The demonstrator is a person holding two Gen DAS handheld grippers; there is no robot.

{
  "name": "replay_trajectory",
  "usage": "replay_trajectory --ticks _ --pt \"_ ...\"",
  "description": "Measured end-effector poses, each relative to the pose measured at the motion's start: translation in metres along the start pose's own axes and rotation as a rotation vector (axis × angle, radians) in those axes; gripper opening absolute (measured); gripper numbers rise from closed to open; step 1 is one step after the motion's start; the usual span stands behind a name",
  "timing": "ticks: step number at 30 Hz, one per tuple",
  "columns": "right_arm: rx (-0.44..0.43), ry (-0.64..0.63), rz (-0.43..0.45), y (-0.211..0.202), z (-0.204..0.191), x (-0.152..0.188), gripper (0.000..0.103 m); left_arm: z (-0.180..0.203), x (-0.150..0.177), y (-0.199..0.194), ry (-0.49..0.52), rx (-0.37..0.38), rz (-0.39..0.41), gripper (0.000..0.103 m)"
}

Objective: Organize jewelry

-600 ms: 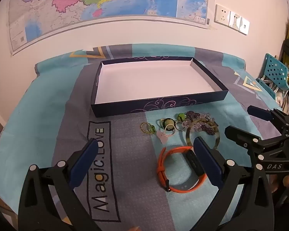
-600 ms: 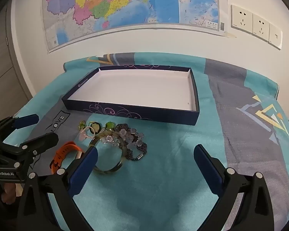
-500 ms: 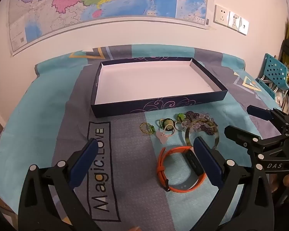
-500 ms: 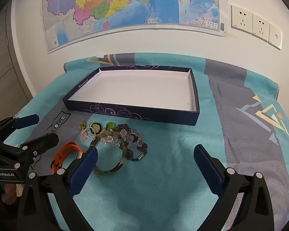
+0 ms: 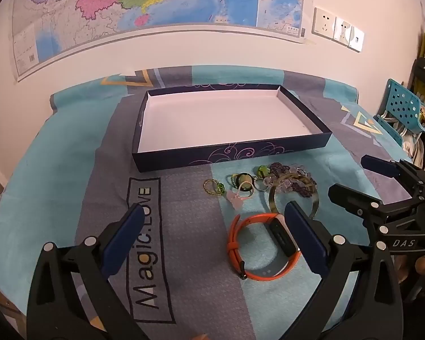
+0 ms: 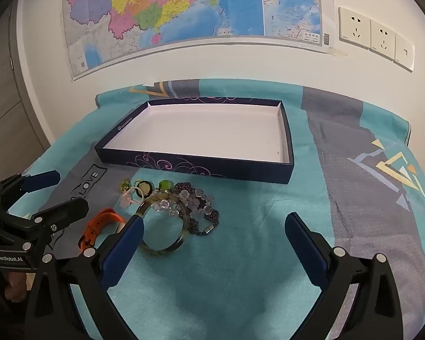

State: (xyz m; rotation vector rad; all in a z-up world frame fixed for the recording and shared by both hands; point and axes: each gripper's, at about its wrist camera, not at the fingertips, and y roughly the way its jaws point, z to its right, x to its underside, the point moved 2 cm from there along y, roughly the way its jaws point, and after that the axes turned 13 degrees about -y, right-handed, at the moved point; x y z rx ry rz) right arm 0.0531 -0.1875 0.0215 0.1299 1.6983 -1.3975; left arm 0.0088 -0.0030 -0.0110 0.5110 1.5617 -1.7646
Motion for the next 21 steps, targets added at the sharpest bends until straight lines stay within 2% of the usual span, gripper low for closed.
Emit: replay_trajectory --ticks 21 --pt "-0.009 0.007 -0.007 -0.0004 -0.0012 0.0009 0.096 0.0016 0.0009 -0.0005 -0.001 0.007 0.003 0.097"
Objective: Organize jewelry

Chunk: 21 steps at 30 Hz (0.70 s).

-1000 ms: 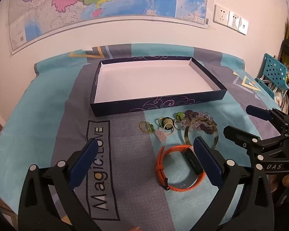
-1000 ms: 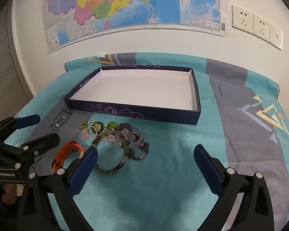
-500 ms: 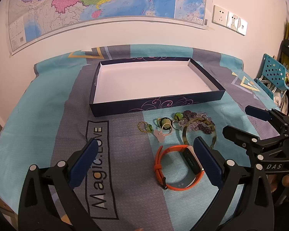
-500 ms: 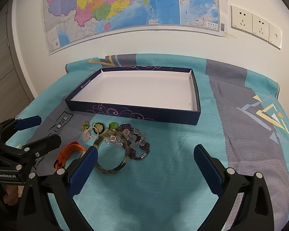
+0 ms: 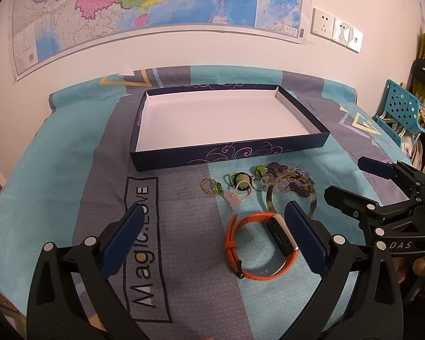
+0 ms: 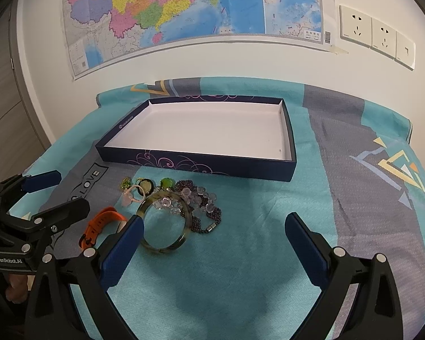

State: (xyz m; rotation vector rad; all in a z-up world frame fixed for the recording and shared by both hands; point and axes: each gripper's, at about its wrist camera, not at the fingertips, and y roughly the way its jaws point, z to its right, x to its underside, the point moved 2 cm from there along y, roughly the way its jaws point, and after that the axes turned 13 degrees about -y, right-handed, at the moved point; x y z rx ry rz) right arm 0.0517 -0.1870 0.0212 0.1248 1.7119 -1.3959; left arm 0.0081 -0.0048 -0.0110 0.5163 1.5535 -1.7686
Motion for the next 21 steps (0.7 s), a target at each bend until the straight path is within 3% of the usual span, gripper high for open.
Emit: replay_trajectory --ticks 21 --pt "-0.011 0.005 -0.003 0.0019 0.0003 0.0013 0.096 0.0008 0.0022 0.0002 0.003 0.000 0.002 0.097"
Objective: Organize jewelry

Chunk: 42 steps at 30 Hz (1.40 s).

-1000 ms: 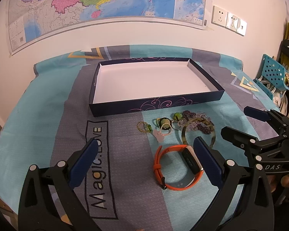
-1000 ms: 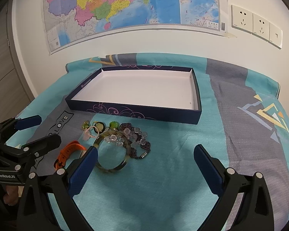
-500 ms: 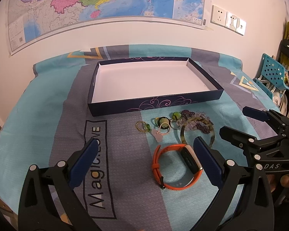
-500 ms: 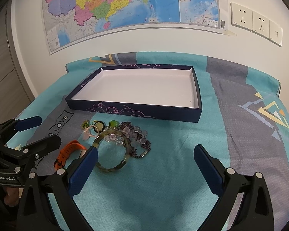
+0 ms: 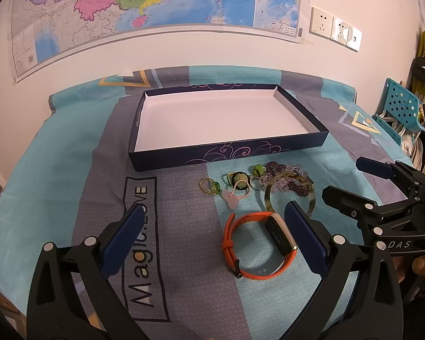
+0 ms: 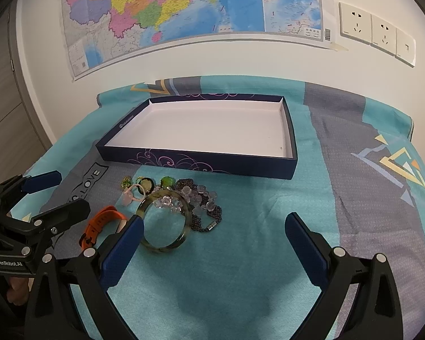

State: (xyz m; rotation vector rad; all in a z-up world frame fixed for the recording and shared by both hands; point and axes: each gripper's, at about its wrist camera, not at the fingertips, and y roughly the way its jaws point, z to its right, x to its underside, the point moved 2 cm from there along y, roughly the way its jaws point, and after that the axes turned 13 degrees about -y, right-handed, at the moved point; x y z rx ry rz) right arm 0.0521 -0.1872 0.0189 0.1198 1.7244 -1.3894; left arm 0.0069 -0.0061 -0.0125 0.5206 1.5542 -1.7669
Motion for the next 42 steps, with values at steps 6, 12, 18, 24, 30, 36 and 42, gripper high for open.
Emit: replay_trajectory --ticks 6,12,18,24,30,36,42 --pt "-0.001 0.002 -0.001 0.0005 0.0003 0.0002 0.096 -0.0002 -0.0003 0.0001 -0.001 0.001 0.000 0.097" --pt "-0.002 0.001 -0.001 0.0007 0.0004 0.0002 0.096 0.0001 -0.0002 0.0001 0.000 0.001 0.000 0.097" --pt "-0.004 0.002 -0.001 0.0012 -0.0001 0.0007 0.096 0.0001 -0.0001 0.0002 0.000 0.001 -0.001 0.097" --pt "-0.009 0.003 -0.004 0.0022 -0.0007 0.0016 0.096 0.0009 0.0007 0.0003 0.000 0.000 -0.003 0.097" --pt "-0.012 0.004 -0.004 0.0022 -0.0007 0.0021 0.096 0.0016 0.0018 0.0012 0.000 -0.001 -0.006 0.097" --pt "-0.012 0.002 -0.004 0.0027 0.0002 0.0016 0.096 0.0024 0.0026 0.0016 0.001 -0.001 -0.007 0.097" --pt "-0.016 0.004 -0.004 0.0039 0.0000 0.0021 0.096 0.0021 0.0032 0.0032 0.001 0.000 -0.011 0.097"
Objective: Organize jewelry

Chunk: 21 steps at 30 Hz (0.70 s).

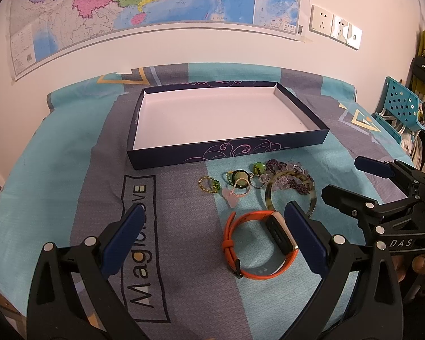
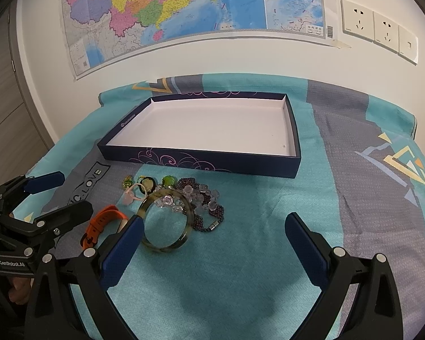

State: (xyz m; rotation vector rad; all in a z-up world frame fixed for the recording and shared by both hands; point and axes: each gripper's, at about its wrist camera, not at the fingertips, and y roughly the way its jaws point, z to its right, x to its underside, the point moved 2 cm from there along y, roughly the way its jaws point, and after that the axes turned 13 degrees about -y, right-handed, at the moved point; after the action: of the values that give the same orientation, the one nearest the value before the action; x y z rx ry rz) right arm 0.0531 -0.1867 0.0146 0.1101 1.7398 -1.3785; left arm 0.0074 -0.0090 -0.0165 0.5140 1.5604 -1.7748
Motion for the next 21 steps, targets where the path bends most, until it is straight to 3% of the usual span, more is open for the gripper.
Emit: replay_trajectory --ticks 15,19,21 --pt "-0.054 -0.012 -0.010 0.0033 -0.0028 0.0017 0.096 -0.0042 -0.0017 0.0026 0.007 0.020 -0.012 0.097" --pt "-0.084 -0.025 -0.017 0.0046 -0.0064 0.0029 0.086 -0.0077 -0.0005 0.0038 0.024 0.039 -0.022 0.097" --pt "-0.106 -0.025 -0.021 0.0057 -0.0080 0.0034 0.077 -0.0077 0.0018 0.0056 0.042 0.054 -0.035 0.091"
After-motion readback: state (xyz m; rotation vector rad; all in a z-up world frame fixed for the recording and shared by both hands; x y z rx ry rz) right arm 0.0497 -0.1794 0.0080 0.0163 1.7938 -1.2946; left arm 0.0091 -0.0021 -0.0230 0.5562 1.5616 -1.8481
